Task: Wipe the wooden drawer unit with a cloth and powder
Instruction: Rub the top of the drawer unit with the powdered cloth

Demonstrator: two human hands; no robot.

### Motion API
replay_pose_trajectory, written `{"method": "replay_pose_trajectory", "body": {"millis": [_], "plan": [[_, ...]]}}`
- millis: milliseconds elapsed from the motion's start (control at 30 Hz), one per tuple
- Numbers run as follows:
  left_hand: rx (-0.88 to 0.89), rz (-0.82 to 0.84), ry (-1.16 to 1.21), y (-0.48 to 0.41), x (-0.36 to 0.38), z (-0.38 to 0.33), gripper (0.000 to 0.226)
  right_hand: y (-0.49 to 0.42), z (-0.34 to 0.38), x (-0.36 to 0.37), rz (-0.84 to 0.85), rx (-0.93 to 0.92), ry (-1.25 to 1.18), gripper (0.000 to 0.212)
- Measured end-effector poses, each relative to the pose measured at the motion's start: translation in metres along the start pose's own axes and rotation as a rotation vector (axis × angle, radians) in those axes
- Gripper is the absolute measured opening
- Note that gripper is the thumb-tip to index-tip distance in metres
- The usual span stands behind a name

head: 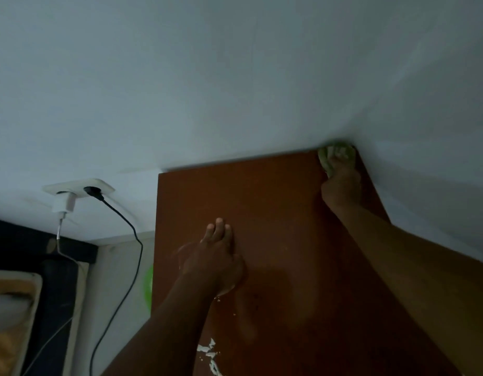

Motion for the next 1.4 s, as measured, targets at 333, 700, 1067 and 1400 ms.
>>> {"method": "replay_pose_trajectory", "body": {"millis": [333, 700, 1067, 1400], "plan": [[0.019, 0.024, 0.009, -0.01, 0.001, 0.009, 0.065, 0.095, 0.141, 0.089, 0.346, -0.524, -0.156, 0.058], [0.059, 0.016, 0.028, -0.01, -0.002, 0.009, 0.066, -0.008, 0.009, 0.003, -0.02, -0.105, 0.167, 0.068], [0.107, -0.087, 0.07, -0.006, -0.001, 0.022, 0.066, 0.118, 0.132, 0.074, 0.291, -0.545, -0.098, 0.059], [-0.025, -0.216, 0.116, 0.062, 0.003, 0.111, 0.079, 0.169, 0.181, 0.045, 0.445, -0.509, -0.294, 0.053]]}}
Point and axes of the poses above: each hand's wrist, its own y-axis away from the middle knuckle, its own x-axis out of the palm, z = x × y, the point moved 9 cm from there along -y, towards the middle knuckle, and after that the axes turned 13 degrees about -z, right-handed, at the moved point
